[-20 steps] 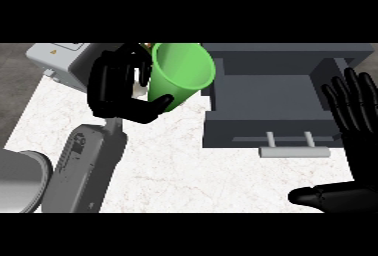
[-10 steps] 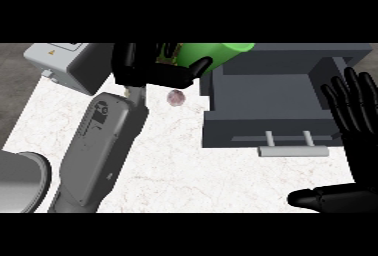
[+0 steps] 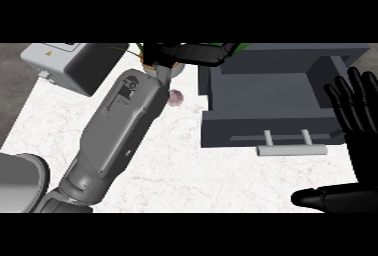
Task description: Pick up the cup, place it into the drawer and close the drawer
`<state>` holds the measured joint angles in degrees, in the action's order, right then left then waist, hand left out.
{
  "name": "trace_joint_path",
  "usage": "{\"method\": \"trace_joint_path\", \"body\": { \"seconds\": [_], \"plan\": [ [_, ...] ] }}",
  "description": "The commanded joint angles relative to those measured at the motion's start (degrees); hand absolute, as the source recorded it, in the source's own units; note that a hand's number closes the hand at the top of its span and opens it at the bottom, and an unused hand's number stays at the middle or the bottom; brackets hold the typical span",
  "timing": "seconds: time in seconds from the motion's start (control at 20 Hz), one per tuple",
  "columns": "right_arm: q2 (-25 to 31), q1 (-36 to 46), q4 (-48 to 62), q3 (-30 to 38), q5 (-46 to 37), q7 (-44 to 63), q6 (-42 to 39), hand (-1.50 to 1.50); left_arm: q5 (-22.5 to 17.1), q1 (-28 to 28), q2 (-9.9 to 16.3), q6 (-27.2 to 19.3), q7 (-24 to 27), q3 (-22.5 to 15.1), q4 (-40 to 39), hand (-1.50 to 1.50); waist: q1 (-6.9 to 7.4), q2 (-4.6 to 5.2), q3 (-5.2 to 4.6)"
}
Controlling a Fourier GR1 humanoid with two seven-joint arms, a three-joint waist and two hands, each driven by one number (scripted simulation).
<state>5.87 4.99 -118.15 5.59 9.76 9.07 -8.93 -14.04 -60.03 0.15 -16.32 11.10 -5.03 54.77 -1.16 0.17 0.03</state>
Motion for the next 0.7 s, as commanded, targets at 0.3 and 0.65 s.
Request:
{"method": "trace_joint_path", "body": {
  "seconds": [0.3,0.65],
  "plan": [
    [1.5,3.7,2.0,1.0,1.1,0.8,-0.6,-1.5,-9.2,-10.7,-0.1,-5.0,6.7,-5.5,-18.5,1.5,-1.22,0.4,0.0],
    [-1.7,-0.6,1.7,-2.1,-2.1,-3.1,0.0,-1.5,-14.9,-12.4,-0.1,-6.1,7.4,-12.8,-25.2,1.5,-1.6,0.37,0.02]
  ]
}}
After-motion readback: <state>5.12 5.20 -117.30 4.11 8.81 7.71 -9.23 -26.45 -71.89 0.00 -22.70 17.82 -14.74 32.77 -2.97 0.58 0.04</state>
